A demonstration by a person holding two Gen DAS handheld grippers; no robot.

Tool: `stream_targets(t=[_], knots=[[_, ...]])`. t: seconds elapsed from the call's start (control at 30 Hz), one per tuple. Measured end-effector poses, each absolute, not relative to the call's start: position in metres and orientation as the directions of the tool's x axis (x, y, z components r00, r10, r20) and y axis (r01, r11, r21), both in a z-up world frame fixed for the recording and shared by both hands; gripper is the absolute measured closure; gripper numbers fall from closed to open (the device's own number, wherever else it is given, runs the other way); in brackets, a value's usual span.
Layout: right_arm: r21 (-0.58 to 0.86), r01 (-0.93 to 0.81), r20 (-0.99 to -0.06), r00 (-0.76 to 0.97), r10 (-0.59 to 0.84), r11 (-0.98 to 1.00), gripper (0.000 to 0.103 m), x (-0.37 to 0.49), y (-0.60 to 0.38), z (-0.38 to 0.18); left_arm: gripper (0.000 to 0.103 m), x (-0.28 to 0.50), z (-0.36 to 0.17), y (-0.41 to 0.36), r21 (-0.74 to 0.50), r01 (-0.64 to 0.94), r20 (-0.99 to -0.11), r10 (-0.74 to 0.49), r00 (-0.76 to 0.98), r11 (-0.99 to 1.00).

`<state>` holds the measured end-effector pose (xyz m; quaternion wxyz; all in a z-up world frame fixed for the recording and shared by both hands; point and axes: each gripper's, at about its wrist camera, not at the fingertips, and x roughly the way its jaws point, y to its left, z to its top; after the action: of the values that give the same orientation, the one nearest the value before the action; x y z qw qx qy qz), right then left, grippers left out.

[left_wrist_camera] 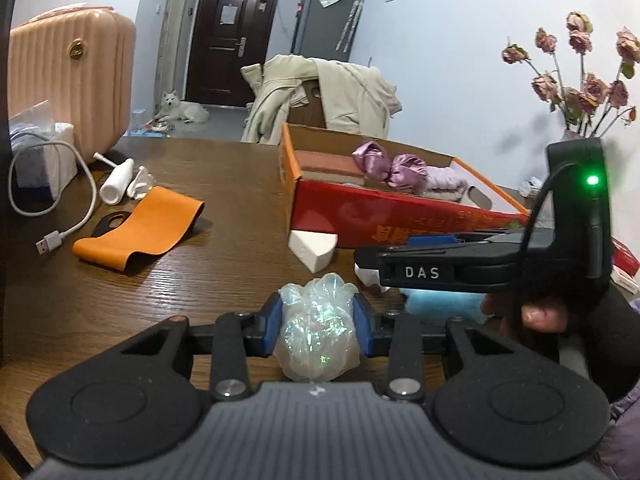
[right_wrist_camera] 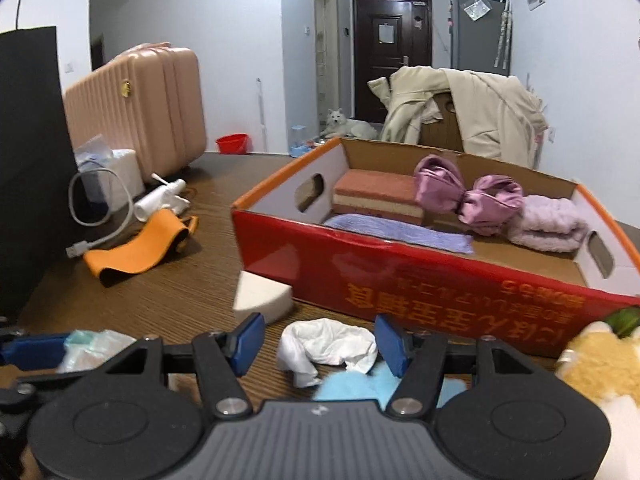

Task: Organize soft objects
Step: 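Close the left gripper on the iridescent plastic bag while the right gripper approaches the white cloth, then close the right gripper on the white crumpled cloth while the left gripper holds the bag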

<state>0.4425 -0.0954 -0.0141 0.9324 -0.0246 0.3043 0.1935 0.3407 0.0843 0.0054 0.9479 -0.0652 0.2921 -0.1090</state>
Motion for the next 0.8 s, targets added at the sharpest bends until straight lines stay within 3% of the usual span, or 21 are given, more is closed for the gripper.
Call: stream_targets(t=[0.2,0.53,0.8], knots=[[0.046,-0.418,-0.578,0.73,0.365,0.907,0.044,0.44,-0.085,-0.014,0.065,0.347,0.0,0.09,-0.196,0.136,-0.563,-0.225,0.796,0.971],[0.054,-0.268,-0.551,0.796,0.252,0.962,0.043,0.4,-0.16,-0.001,0.064,0.34,-0.003,0.065,-0.206,0.218,-0.562,-0.298,0.772,0.954],[0.116,-0.413,-0.566,0.72,0.402,0.903,0.042,0.426,-0.131,-0.003,0.064,0.343,0.002,0.07,-0.189,0.132,-0.542,-0.216,0.812,0.973]])
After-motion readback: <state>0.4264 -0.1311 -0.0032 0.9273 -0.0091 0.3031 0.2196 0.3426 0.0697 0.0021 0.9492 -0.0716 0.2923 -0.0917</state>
